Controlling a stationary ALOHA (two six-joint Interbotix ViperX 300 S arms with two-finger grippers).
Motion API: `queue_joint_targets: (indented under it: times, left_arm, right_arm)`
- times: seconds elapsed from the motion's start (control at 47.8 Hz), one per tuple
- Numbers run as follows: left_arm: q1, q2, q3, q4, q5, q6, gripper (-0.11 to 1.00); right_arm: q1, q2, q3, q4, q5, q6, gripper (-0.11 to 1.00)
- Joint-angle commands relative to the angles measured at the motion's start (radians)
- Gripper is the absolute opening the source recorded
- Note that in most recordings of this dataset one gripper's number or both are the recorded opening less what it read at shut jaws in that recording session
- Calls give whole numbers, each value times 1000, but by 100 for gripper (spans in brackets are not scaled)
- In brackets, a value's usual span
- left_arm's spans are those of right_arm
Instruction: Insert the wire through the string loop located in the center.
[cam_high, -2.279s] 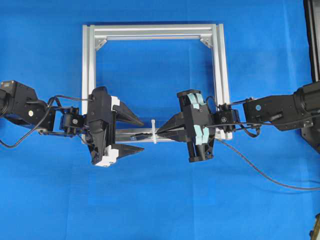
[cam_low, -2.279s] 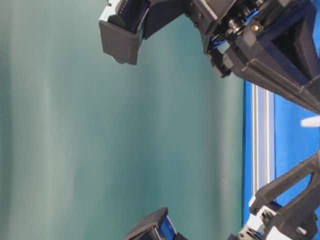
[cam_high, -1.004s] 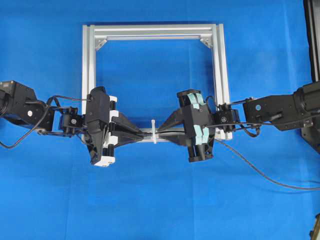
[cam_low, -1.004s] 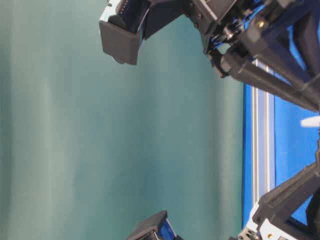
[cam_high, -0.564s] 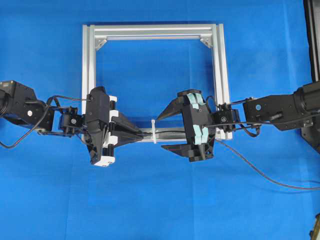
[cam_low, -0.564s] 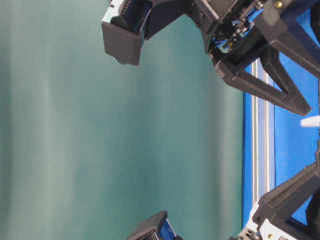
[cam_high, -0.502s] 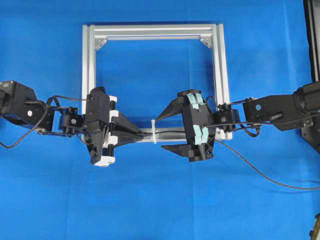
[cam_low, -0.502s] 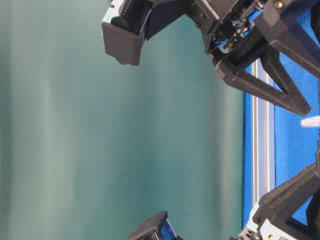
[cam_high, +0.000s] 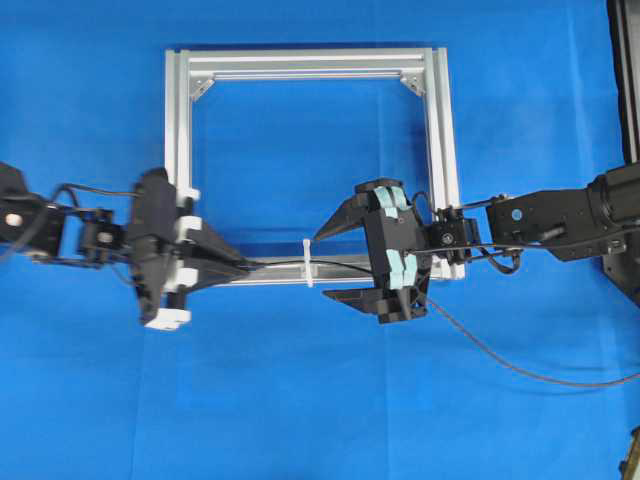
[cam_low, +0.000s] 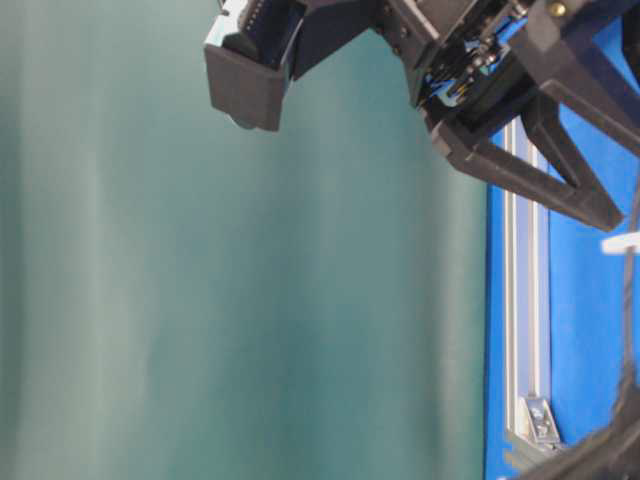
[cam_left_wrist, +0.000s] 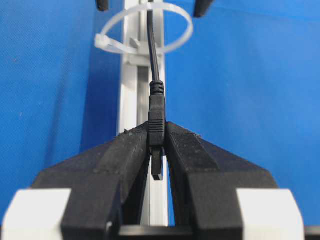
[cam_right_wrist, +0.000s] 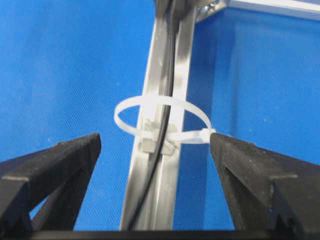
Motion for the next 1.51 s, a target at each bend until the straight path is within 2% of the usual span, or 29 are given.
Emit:
queue_joint_targets:
  times: [0.0, 0.272, 0.397, 0.815, 1.171, 1.213, 1.422, 1.484]
  left_arm:
    - [-6, -78, 49, 0, -11, -6, 7]
    - [-28, -199, 196, 0, -8, -20, 7]
    - [-48, -233, 230, -2, -6, -18, 7]
    - [-49, -244, 244, 0, 26, 25, 7]
    - [-44, -255, 262, 0, 37, 8, 8]
    - [-43, -255, 262, 0, 37, 2, 12]
    - [-35, -255, 264, 0, 75, -6, 73]
    - [-34, -255, 259, 0, 87, -8, 87]
  right_arm:
    - [0, -14, -11, 0, -5, 0, 97]
    - [0, -14, -12, 0, -5, 0, 97]
    - [0, -14, -12, -2, -5, 0, 97]
    - [0, -14, -12, 0, -8, 0, 97]
    - [-2, -14, -11, -2, -8, 0, 97]
    - [-2, -14, -12, -2, -6, 0, 97]
    - [0, -14, -12, -2, -6, 0, 97]
    - [0, -14, -14, -2, -6, 0, 97]
